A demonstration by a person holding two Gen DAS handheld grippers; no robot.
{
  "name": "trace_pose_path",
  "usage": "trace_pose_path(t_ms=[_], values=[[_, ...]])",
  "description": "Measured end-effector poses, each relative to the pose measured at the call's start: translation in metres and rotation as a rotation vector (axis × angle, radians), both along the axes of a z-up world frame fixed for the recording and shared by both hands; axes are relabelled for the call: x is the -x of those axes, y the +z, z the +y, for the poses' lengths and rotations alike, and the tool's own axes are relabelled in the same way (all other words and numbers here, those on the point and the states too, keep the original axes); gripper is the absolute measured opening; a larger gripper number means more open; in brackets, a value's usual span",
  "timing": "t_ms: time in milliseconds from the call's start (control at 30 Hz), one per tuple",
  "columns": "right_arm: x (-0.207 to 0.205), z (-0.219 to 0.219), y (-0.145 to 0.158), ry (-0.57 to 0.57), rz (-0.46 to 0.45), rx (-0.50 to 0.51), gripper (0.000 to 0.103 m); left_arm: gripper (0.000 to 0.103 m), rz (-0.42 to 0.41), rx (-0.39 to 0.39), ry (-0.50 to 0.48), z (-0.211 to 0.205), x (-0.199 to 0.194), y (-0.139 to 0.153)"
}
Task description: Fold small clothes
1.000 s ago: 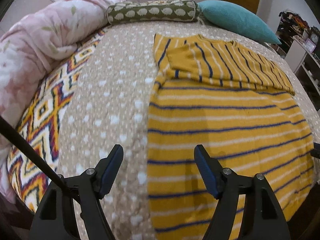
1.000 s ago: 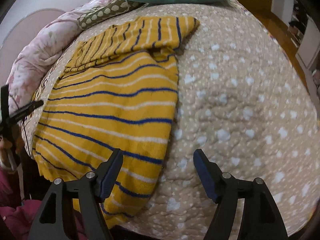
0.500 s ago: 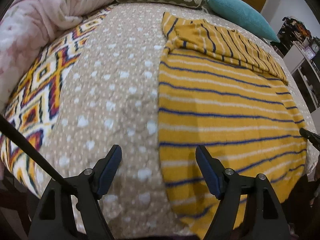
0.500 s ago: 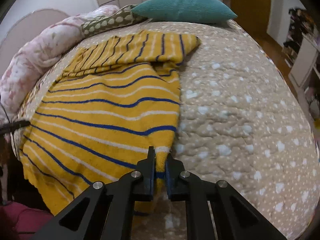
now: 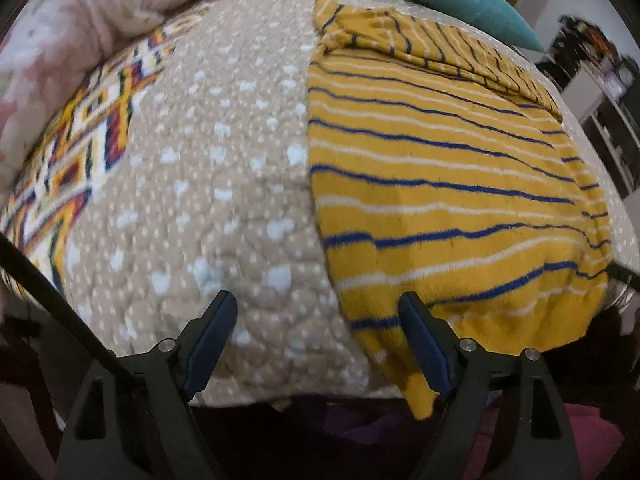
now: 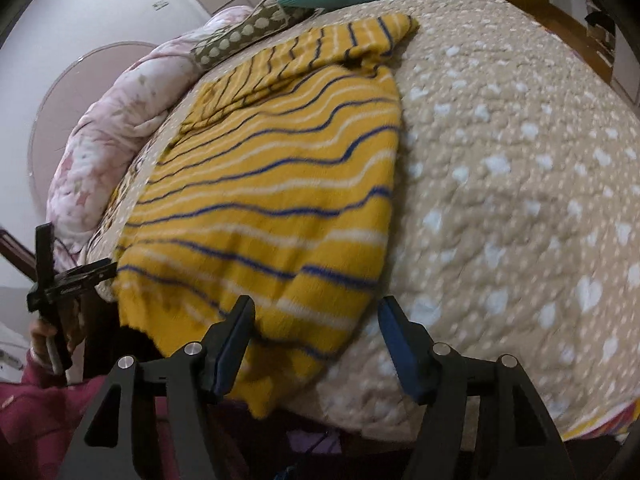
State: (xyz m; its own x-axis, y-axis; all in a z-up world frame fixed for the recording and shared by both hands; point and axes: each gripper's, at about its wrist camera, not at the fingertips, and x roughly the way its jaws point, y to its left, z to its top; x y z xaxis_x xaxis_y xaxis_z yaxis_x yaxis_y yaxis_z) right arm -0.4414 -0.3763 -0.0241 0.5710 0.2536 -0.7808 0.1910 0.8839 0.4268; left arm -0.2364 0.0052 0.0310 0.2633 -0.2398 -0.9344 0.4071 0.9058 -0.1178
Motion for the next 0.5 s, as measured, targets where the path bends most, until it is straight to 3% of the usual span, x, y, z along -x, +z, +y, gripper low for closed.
trace_pose_path(t_ms=[100,233,500], values=[[0.005,0.008,-0.002,0.032,-0.010,-0.004,0.075,0.082,0.059,0.026,-0.012,0.003,0.005,-0.001],[0.006,0.016,-0.003,0.050,-0.013,-0.015,0.078,0.082,0.081,0.058,-0.102,-0.004,0.018,0.003],[0.003,0.027,-0.003,0.100,-0.016,-0.039,0.080,0.082,0.068,0.008,-0.171,-0.022,0.028,-0.003]])
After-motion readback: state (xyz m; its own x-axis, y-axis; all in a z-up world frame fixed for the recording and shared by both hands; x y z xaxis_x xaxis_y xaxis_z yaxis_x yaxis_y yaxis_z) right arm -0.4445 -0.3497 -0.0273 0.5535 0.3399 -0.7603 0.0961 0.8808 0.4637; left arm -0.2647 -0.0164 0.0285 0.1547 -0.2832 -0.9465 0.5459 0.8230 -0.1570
